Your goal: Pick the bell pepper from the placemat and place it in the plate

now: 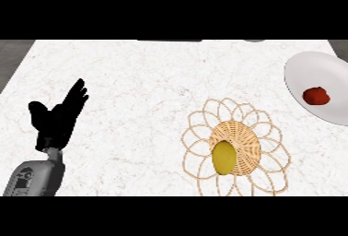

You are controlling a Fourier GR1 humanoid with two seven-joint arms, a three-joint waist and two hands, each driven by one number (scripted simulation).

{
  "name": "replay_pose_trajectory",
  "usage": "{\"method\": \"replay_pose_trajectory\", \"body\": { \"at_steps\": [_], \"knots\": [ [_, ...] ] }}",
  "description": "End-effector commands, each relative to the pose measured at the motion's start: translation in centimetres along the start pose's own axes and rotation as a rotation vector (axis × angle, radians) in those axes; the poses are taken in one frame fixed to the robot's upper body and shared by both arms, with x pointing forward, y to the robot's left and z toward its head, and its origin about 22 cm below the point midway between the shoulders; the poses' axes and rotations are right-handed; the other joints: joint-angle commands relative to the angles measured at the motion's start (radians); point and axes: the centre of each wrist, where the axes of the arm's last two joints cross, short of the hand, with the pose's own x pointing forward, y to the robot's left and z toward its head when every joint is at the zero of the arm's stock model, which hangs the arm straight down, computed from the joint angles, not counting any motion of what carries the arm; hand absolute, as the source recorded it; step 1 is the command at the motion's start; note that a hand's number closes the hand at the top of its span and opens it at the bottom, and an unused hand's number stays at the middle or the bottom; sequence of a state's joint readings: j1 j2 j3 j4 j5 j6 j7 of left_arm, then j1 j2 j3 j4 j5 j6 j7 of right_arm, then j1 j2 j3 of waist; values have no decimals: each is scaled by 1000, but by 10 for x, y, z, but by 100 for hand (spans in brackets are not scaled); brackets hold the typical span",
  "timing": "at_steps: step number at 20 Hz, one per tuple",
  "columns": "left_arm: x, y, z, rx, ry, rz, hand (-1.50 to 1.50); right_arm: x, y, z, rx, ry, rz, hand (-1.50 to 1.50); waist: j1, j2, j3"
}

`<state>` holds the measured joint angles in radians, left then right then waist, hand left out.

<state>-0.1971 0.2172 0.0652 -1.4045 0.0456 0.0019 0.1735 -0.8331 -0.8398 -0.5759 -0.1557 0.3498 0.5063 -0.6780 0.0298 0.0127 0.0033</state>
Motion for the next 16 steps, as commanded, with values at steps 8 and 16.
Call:
{"method": "replay_pose_trajectory", "body": {
  "at_steps": [8, 16],
  "knots": [
    [-8, -1, 2, -11, -6, -5, 0, -7, -37, 43, 35, -73, -76, -150, 4, 7, 3],
    [0, -5, -10, -8, 11, -2, 0, -1, -50, 52, -1, -68, -31, -150, 5, 12, 5]
  ]
}}
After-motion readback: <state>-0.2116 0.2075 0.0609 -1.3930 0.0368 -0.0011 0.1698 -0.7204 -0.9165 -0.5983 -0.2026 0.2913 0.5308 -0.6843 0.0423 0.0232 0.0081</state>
